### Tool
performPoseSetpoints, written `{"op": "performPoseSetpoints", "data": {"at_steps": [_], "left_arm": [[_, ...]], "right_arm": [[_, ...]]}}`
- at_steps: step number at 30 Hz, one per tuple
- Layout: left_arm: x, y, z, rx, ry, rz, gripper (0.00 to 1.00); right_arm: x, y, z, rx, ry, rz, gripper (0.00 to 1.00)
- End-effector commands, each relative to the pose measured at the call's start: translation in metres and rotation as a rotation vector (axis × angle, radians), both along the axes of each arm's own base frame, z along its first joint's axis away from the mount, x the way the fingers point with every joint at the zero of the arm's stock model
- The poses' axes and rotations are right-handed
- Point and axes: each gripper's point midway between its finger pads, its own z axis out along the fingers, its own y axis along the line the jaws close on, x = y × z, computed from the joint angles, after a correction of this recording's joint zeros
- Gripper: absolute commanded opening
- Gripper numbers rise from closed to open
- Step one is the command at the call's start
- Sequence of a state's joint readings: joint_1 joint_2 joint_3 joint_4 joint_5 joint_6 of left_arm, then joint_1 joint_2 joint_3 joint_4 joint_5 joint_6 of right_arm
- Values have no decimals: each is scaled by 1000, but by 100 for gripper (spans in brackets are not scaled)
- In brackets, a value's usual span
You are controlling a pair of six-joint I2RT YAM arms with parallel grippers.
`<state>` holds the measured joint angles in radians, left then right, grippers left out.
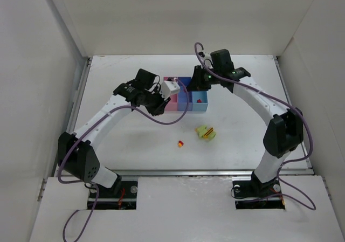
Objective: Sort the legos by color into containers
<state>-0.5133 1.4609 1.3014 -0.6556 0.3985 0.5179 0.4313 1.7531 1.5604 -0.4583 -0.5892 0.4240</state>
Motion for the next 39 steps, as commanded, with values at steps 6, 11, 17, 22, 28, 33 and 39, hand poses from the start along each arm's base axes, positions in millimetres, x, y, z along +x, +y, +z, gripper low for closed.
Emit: {"op": "performPoseSetpoints", "data": {"at_steps": [6, 11, 17, 22, 28, 33, 39], "left_arm": [[5, 1, 18, -42, -51, 59, 0], [9, 10, 14, -23, -69, 127, 0], [4, 14, 2, -18, -25, 188, 0], [23, 19, 10, 8, -101, 231, 0], [37, 21, 17, 25, -139, 263, 0], [37, 21, 13, 30, -132, 262, 0], [34, 18, 10, 19, -111, 256, 0]], "right_arm": [[55, -61, -19, -392, -104, -231, 0], [65, -68, -25, -423, -120, -248, 0], [66, -66, -41, -412, -103, -223, 0], [67, -61, -46, -395, -98, -205, 0], [73, -59, -56, -393, -88, -210, 0], [73, -63, -63, -411, -77, -231, 0], [70, -63, -62, -407, -71, -237, 0]]}}
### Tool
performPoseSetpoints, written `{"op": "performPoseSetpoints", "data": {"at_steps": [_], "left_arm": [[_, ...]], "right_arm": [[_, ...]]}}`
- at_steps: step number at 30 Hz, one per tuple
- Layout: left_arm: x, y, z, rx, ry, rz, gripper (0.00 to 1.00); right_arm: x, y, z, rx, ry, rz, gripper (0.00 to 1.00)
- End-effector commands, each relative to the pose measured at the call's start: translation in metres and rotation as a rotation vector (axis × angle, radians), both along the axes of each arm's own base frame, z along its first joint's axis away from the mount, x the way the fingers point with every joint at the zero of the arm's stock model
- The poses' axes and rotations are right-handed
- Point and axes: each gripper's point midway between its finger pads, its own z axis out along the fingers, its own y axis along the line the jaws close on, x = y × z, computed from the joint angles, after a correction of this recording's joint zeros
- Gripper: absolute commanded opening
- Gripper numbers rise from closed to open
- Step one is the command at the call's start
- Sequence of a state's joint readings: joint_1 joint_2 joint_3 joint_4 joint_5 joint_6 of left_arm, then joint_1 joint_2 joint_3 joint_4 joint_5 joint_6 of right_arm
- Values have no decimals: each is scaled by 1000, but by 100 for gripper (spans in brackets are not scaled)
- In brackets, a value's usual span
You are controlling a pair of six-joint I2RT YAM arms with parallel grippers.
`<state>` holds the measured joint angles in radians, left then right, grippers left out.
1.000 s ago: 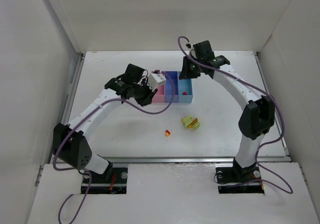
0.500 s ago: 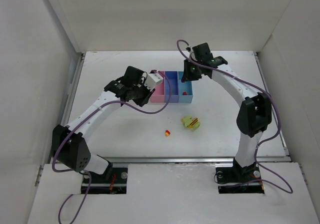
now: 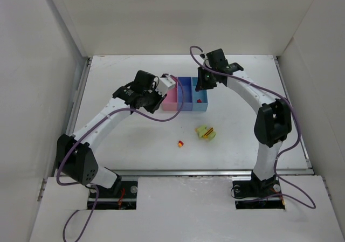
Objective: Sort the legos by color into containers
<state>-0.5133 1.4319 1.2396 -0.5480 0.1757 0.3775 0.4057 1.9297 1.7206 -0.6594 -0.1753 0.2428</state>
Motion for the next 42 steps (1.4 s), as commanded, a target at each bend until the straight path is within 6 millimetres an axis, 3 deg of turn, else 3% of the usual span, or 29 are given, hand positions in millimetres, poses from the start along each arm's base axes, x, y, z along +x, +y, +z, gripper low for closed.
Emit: {"op": "performPoseSetpoints", "data": {"at_steps": [1, 17, 26, 29, 36, 41, 42], "left_arm": [[8, -6, 15, -38, -36, 9, 0], [8, -6, 13, -48, -27, 24, 0], [9, -7, 14, -52, -35, 24, 0], [8, -9, 12, -58, -31, 18, 0], [8, -9, 12, -58, -31, 18, 0], [11, -8, 13, -57, -43, 24, 0], [11, -8, 13, -57, -43, 24, 0]], "right_arm": [[9, 0, 10, 20, -46, -19, 0], [19, -15, 50, -29, -160, -64, 0], [18, -17, 48, -44, -158, -64, 0], [19, -17, 44, -48, -149, -63, 0], [22, -11, 5, -70, -72, -36, 0], [27, -3, -5, -52, -55, -15, 0], [29, -3, -9, -56, -45, -15, 13]]}}
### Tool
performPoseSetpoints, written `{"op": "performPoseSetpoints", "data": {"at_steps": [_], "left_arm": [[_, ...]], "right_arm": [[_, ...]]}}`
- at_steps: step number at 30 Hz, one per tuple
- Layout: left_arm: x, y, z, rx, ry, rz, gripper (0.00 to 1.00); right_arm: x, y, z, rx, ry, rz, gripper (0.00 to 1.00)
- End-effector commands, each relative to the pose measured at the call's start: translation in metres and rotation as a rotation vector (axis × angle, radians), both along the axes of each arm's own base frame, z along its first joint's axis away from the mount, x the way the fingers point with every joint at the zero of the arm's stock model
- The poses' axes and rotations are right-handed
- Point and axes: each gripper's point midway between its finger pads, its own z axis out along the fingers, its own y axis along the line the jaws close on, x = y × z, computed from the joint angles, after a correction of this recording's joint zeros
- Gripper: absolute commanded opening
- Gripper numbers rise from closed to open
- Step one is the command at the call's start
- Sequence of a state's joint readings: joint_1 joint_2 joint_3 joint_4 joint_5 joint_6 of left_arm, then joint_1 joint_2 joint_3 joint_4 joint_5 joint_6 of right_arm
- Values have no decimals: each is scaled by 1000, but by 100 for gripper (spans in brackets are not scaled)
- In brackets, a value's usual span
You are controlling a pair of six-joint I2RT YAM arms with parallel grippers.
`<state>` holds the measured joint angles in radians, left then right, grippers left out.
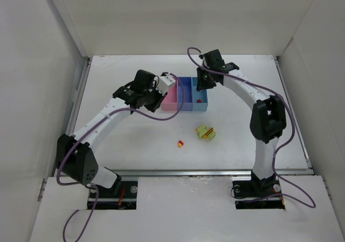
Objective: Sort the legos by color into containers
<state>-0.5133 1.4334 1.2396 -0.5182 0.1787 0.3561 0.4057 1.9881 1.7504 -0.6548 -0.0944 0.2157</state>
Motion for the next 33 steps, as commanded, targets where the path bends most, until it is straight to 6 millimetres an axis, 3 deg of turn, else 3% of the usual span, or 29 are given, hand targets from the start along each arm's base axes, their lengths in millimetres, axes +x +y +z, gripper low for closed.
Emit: {"op": "performPoseSetpoints", "data": {"at_steps": [1, 2, 3, 7, 11, 13, 15, 16, 17, 20, 22, 23, 25, 26, 33], "left_arm": [[6, -4, 10, -35, -25, 17, 0], [6, -4, 10, -35, -25, 17, 0], [6, -4, 10, -35, -25, 17, 0], [6, -4, 10, -35, -25, 17, 0], [5, -6, 10, -41, -21, 11, 0], [4, -7, 13, -52, -25, 3, 0], [4, -13, 21, -80, -32, -17, 0], [4, -15, 28, -93, -37, -26, 0], [3, -20, 33, -114, -37, -44, 0], [2, -19, 34, -91, -50, -88, 0], [0, -4, 13, -6, -20, -57, 0], [-8, 7, -15, 57, 35, -43, 0], [-18, 24, -47, 158, 64, -43, 0], [-33, 33, -74, 189, 120, -46, 0], [-41, 34, -113, 250, 90, -124, 3]], "right_arm": [[16, 6, 16, 21, -45, 10, 27], [18, 7, 14, 19, -43, 10, 40], [16, 4, 12, 6, -35, 3, 65], [18, 0, 20, -2, -50, -20, 84], [17, 0, 32, 8, -73, -21, 85], [9, 2, 49, 40, -92, -2, 85], [-2, 16, 59, 122, -107, 75, 84], [-8, 22, 67, 163, -125, 107, 84], [-10, 29, 95, 225, -204, 146, 84], [-26, 40, 110, 299, -216, 222, 84], [-29, 33, 106, 269, -196, 194, 84], [-29, 30, 104, 256, -188, 182, 84], [-29, 26, 106, 242, -196, 165, 84], [-30, 25, 102, 239, -187, 164, 84], [-33, 24, 102, 238, -186, 164, 84]]}}
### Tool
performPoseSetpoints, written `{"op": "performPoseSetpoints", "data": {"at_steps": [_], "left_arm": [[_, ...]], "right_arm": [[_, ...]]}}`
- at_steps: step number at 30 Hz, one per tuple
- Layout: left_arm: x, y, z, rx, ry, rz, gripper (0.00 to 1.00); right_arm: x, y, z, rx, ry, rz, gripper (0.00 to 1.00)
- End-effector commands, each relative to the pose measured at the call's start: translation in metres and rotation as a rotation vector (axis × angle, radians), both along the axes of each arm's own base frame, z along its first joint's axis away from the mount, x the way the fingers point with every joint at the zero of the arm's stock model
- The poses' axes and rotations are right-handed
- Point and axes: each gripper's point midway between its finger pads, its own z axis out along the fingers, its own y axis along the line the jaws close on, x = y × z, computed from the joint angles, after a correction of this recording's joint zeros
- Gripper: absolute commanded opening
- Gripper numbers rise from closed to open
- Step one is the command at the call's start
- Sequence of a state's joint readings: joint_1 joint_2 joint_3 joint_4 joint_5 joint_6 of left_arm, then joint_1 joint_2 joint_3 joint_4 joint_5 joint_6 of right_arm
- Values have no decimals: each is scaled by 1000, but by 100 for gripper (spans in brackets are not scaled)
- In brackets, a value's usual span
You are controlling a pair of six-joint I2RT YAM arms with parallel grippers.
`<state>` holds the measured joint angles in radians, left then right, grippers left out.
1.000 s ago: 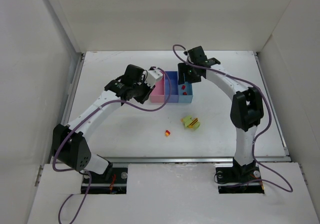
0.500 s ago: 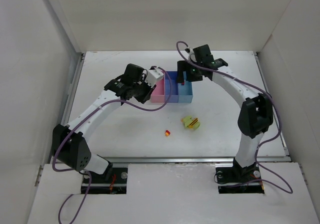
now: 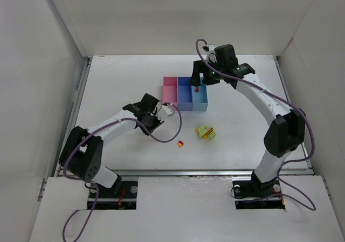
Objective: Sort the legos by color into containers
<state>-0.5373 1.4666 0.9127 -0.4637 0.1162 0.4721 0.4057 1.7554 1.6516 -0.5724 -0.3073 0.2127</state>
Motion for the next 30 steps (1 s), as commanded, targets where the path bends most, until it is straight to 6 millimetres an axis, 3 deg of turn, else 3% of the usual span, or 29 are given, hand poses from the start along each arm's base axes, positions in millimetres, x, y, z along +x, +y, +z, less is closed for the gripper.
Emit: {"op": "performPoseSetpoints", "data": {"at_steps": [1, 5, 7, 11, 17, 20, 22, 24, 30], "left_arm": [[14, -6, -1, 10, -83, -58, 3], [6, -9, -22, 17, -4, -75, 16], [5, -10, -30, 20, 19, -79, 27], [4, -15, -39, 6, 44, -89, 39], [6, -23, -27, -28, 41, -101, 62], [9, -12, -20, -34, 31, -87, 79], [13, -7, -17, -36, 19, -76, 84], [14, -2, -17, -29, 24, -72, 100], [28, 5, -1, -44, 0, -66, 100]], "right_arm": [[3, 0, 17, 23, -54, 7, 84], [2, -1, 15, 14, -46, 0, 84], [2, -1, 15, 14, -46, 0, 84], [1, -6, 18, 5, -58, -16, 84], [-1, -10, 19, -9, -54, -30, 84], [-2, -10, 15, -12, -45, -30, 84], [-3, -9, 13, -6, -43, -22, 84], [-3, -7, 15, 3, -49, -13, 84], [-3, -7, 15, 3, -49, -13, 84]]}}
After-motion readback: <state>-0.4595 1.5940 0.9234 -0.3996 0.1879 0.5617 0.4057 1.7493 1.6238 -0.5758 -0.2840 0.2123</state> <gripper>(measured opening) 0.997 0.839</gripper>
